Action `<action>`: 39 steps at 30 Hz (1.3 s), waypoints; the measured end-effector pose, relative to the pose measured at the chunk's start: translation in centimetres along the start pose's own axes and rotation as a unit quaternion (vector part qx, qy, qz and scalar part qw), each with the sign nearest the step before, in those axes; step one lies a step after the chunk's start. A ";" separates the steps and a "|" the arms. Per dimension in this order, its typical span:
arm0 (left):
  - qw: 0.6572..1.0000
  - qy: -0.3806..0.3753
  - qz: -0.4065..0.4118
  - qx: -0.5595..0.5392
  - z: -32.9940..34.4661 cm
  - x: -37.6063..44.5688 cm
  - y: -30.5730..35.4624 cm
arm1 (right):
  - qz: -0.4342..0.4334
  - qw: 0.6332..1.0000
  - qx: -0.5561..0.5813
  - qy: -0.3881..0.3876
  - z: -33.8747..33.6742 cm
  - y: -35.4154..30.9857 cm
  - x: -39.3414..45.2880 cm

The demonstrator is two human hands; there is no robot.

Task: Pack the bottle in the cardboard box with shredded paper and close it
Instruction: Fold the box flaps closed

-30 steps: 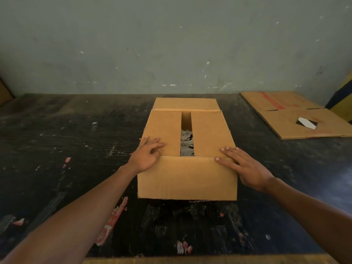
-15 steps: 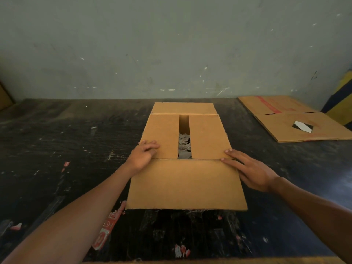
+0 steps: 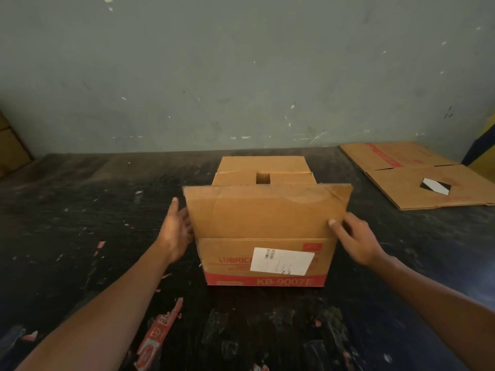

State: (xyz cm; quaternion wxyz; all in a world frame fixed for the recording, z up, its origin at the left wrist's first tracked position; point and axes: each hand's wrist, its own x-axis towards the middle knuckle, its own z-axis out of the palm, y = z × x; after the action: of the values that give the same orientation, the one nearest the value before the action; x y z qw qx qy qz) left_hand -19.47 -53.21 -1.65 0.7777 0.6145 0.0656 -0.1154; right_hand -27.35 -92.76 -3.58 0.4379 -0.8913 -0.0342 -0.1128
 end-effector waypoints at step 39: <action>0.760 0.180 -0.001 0.624 6.3 5.4 -2.5 | 0.246 0.896 0.341 0.139 2.1 0.1 26.5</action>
State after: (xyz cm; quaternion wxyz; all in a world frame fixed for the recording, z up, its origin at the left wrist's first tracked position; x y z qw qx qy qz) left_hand -15.17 -60.39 -3.84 0.1958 0.9733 0.1185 -0.0186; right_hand -1.20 -92.22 1.23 0.7291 -0.6423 0.2111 -0.1059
